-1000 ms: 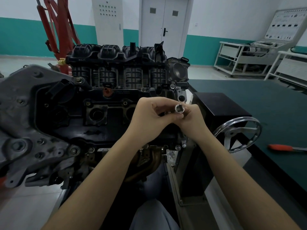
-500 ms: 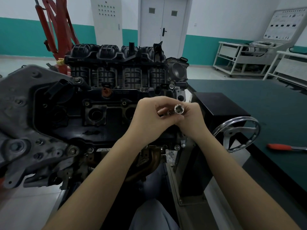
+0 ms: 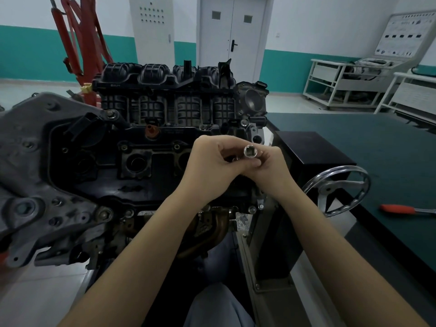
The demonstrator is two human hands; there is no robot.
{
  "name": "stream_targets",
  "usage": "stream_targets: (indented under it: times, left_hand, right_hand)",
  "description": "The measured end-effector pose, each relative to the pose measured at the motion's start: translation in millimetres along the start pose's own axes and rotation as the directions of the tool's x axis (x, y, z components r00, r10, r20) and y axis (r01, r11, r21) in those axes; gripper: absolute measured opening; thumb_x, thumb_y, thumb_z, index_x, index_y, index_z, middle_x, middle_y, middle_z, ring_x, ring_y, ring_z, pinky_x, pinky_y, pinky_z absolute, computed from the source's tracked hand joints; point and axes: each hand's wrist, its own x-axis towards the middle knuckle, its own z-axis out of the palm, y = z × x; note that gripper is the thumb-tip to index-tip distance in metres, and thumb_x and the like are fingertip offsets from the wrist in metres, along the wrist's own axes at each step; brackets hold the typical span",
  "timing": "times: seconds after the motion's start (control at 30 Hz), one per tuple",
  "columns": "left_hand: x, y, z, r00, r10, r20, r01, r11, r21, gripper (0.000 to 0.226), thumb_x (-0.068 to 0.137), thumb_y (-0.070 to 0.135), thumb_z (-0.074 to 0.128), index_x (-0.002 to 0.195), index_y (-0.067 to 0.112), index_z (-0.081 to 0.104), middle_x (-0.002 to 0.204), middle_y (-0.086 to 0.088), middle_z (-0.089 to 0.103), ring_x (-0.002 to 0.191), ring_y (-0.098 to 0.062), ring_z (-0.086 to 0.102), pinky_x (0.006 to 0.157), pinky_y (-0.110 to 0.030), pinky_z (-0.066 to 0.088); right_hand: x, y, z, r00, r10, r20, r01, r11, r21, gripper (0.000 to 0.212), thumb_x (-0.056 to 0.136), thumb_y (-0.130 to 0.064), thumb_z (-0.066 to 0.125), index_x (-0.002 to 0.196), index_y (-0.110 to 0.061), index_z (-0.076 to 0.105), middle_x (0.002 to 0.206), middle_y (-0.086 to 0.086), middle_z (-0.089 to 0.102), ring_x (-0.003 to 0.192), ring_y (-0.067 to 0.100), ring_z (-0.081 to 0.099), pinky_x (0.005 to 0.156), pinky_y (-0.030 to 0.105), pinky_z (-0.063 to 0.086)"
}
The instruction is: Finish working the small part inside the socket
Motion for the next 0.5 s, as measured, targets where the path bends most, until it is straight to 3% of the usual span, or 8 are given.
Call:
stream_targets:
  times: [0.07,0.1,0.23,0.3,0.43,0.5]
  left_hand:
    - [0.2,0.4,-1.7,0.998,-0.006,0.064,0.009,0.999,-0.043,0.027,0.075,-0.009,0.074,0.095,0.009,0.074,0.091,-0.008,0.075,0.09,-0.017,0.072,0.088,-0.032,0.056]
    - [-0.1,0.4,-2.5,0.996,-0.006,0.086,0.012,0.998,-0.065,0.027,0.076,-0.011,0.073,0.096,0.008,0.074,0.092,-0.009,0.075,0.092,-0.018,0.072,0.089,-0.033,0.056]
    - [-2.2,-1.8,0.6,1.0,0.016,0.006,-0.016,1.0,0.016,0.024,0.074,-0.005,0.078,0.093,0.009,0.075,0.09,-0.005,0.075,0.089,-0.014,0.072,0.086,-0.034,0.057]
    - [-2.5,-3.3,3.0,0.999,0.014,-0.049,-0.012,0.999,0.045,0.02,0.072,-0.001,0.08,0.089,0.01,0.076,0.087,-0.003,0.075,0.086,-0.013,0.072,0.084,-0.036,0.058]
    - [-2.1,-4.2,-0.3,0.999,0.005,0.034,-0.003,0.998,-0.058,0.026,0.077,-0.008,0.074,0.096,0.009,0.074,0.093,-0.008,0.075,0.092,-0.018,0.072,0.09,-0.038,0.056]
    - [-1.9,-3.7,-2.7,0.997,0.013,0.081,-0.007,0.998,-0.07,0.028,0.077,-0.009,0.073,0.099,0.009,0.073,0.095,-0.009,0.075,0.095,-0.019,0.072,0.091,-0.037,0.055]
  right_hand:
    - [-0.8,-0.9,0.5,1.0,-0.008,0.002,0.008,0.999,-0.044,0.027,0.076,0.007,0.064,0.088,-0.017,0.066,0.075,-0.017,0.066,0.072,-0.007,0.062,0.065,0.009,0.045]
    - [-0.8,-1.0,1.0,1.0,-0.008,-0.015,0.007,0.998,-0.06,0.027,0.074,0.006,0.064,0.085,-0.019,0.064,0.072,-0.018,0.064,0.068,-0.008,0.061,0.062,0.008,0.044]
    - [1.8,1.1,0.6,0.999,0.006,-0.04,-0.008,0.999,-0.034,0.021,0.073,0.011,0.072,0.089,-0.002,0.072,0.082,0.007,0.071,0.079,0.011,0.069,0.073,0.022,0.053]
    - [2.3,0.2,-0.1,1.0,0.004,-0.026,-0.004,1.0,-0.025,0.021,0.074,0.011,0.072,0.093,0.003,0.071,0.087,0.011,0.072,0.083,0.016,0.069,0.077,0.023,0.053]
    - [-1.3,0.1,1.1,0.999,-0.029,-0.013,0.028,0.997,-0.071,0.026,0.076,0.009,0.067,0.095,-0.01,0.067,0.079,-0.01,0.065,0.074,-0.009,0.062,0.067,0.008,0.045]
    - [-1.7,-0.6,1.8,0.998,-0.026,-0.054,0.022,0.997,-0.068,0.029,0.074,0.006,0.067,0.093,-0.015,0.065,0.077,-0.013,0.064,0.072,-0.01,0.062,0.065,0.007,0.045]
